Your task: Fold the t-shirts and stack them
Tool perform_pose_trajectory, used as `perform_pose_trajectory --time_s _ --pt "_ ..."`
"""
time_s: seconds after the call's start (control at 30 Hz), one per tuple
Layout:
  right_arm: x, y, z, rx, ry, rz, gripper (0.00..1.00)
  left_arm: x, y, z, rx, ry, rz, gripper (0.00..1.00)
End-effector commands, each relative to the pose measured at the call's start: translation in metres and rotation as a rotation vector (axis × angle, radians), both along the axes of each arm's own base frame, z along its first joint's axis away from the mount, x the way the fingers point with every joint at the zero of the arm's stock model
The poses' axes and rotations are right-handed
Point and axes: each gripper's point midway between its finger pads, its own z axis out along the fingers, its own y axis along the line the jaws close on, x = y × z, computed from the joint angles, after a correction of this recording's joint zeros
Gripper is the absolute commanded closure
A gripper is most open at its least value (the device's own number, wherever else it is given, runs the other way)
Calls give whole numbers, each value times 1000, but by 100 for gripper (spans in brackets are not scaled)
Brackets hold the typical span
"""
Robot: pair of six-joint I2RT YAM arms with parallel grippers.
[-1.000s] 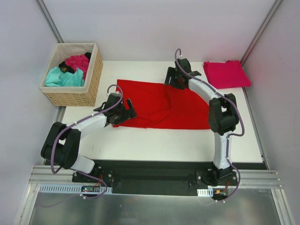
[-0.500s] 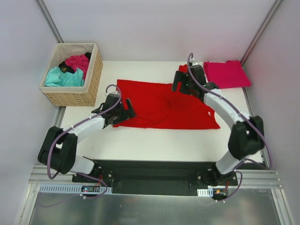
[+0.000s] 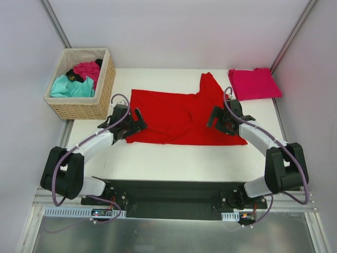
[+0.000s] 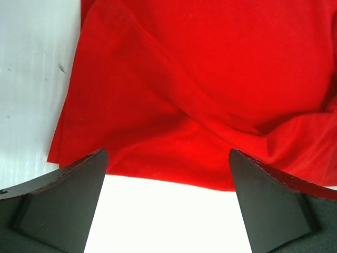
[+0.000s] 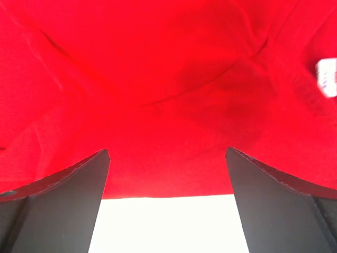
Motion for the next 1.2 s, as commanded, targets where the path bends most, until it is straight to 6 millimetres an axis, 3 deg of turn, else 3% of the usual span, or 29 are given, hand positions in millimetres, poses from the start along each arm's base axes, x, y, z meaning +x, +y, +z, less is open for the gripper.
perform_pose_trajectory --time_s 0.0,0.27,0.47,0.63,1.17 --pt "11 10 13 73 -73 1 3 8 -3 -10 -21 4 7 1" --pt "-8 -8 -9 60 -24 -38 3 8 -13 -34 -59 63 -9 1" --pt "-22 -31 -29 35 45 -123 3 2 -5 -48 -37 96 14 1" --pt "-36 -43 -46 19 103 -165 3 -12 3 -56 -36 120 31 1" --pt "-81 -73 -55 -51 158 -240 3 -68 35 -53 -7 140 149 1"
